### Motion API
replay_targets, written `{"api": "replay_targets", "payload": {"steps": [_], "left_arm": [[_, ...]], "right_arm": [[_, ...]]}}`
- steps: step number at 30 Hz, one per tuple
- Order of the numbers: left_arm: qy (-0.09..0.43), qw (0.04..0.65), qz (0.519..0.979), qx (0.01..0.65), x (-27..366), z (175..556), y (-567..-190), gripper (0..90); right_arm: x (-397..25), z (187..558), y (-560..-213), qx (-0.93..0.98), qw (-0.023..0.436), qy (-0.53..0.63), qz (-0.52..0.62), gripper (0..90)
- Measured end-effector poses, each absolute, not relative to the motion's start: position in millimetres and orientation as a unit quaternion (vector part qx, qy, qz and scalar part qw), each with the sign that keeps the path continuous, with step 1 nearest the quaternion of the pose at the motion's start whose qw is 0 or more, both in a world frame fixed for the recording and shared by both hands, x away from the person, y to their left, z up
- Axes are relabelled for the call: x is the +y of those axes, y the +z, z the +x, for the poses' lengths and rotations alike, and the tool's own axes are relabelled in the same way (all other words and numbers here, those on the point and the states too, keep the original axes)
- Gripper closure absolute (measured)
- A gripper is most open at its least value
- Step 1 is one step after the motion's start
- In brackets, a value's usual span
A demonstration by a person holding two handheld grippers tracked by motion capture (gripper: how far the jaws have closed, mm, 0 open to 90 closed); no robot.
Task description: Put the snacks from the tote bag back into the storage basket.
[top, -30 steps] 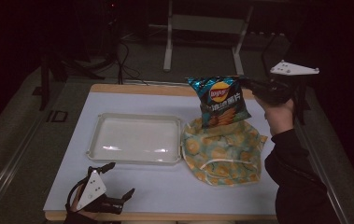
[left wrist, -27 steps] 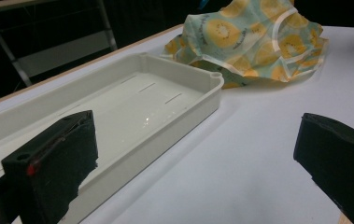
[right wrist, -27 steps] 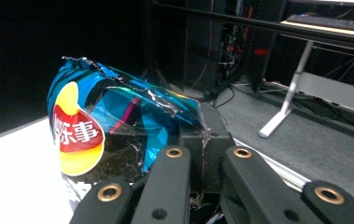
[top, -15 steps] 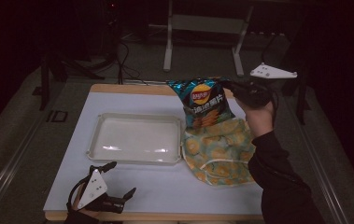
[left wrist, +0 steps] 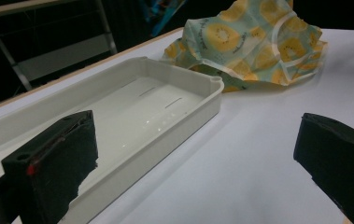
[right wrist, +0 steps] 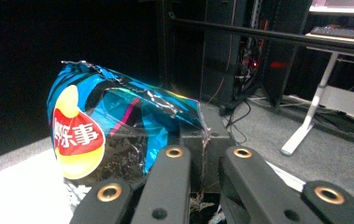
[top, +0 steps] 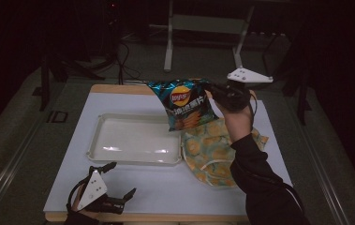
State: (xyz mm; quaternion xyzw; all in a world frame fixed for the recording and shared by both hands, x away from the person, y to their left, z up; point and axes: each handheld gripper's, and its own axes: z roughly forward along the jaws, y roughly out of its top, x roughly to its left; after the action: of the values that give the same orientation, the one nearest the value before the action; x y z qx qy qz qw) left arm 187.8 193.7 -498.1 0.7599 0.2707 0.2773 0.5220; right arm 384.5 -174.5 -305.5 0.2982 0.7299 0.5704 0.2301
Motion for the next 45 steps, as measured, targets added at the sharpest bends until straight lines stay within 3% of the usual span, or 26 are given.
{"api": "replay_targets", "payload": {"steps": [22, 31, 45], "left_arm": [[0.28, 0.521, 0.762, 0.263, 193.4, 186.8, -497.5, 0.1], [0.282, 0.523, 0.762, 0.259, 193.6, 185.0, -496.7, 0.1], [0.284, 0.522, 0.764, 0.253, 192.8, 183.9, -496.5, 0.1]], "right_arm": [[-95.2, 365.6, -338.2, 0.686, 0.19, 0.623, 0.325, 90.0], [-57.1, 360.4, -372.5, 0.689, 0.156, 0.621, 0.34, 90.0], [-47.6, 361.9, -415.8, 0.701, 0.133, 0.596, 0.368, 90.0]]}}
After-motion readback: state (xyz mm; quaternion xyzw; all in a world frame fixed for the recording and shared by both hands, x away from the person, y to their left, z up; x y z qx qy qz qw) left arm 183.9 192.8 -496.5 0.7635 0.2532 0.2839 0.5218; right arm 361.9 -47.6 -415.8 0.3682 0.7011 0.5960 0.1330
